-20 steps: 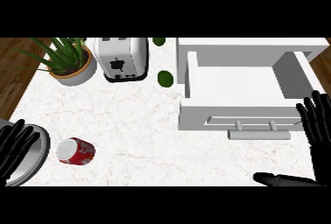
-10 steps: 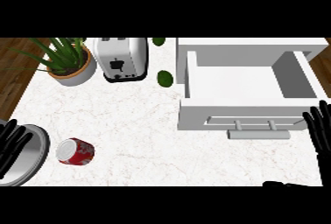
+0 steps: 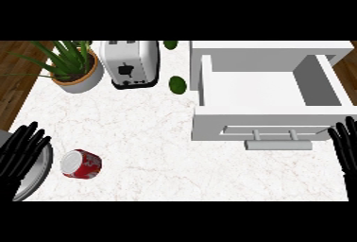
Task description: Pick up the can, place it into the drawer and close the drawer
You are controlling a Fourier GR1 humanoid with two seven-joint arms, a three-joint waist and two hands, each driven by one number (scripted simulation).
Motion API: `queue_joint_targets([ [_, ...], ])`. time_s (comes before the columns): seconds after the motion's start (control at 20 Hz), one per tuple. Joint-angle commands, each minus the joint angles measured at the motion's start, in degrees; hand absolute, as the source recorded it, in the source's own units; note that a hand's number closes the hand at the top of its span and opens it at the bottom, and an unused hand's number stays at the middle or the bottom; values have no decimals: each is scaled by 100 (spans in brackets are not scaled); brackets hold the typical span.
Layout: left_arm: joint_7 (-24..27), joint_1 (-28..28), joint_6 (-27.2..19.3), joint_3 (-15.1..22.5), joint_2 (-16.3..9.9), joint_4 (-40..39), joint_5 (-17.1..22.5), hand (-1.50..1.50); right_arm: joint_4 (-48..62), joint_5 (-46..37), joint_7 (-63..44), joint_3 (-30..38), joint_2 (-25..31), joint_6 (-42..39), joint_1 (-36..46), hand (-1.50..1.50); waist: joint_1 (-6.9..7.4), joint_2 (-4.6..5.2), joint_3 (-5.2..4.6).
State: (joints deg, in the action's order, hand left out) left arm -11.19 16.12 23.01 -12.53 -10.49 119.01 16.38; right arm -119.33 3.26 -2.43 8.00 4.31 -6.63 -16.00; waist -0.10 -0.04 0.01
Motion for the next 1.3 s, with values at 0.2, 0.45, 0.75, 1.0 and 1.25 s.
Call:
queue_joint_targets([
  [0.2,692,-457,82,6,258,-1027,-690,-150,-133,219,-471,315,110,-90,226,-150,-3,2,-2],
  [0.45,911,-451,112,-24,321,-1321,-918,-150,97,-440,203,-169,-342,-21,25,-150,4,1,-1],
  [0.75,1637,-804,50,-153,334,-2400,-1338,-150,284,12,-44,298,-69,-205,344,-150,-4,3,-2],
  [1.0,2030,-722,259,-520,84,-2755,-1272,-150,435,-117,503,458,-78,-392,48,-150,-3,2,-1],
  [1.25,2475,-638,146,-275,262,-3156,-1774,-150,595,-279,324,245,-214,-281,311,-150,6,2,-1],
])
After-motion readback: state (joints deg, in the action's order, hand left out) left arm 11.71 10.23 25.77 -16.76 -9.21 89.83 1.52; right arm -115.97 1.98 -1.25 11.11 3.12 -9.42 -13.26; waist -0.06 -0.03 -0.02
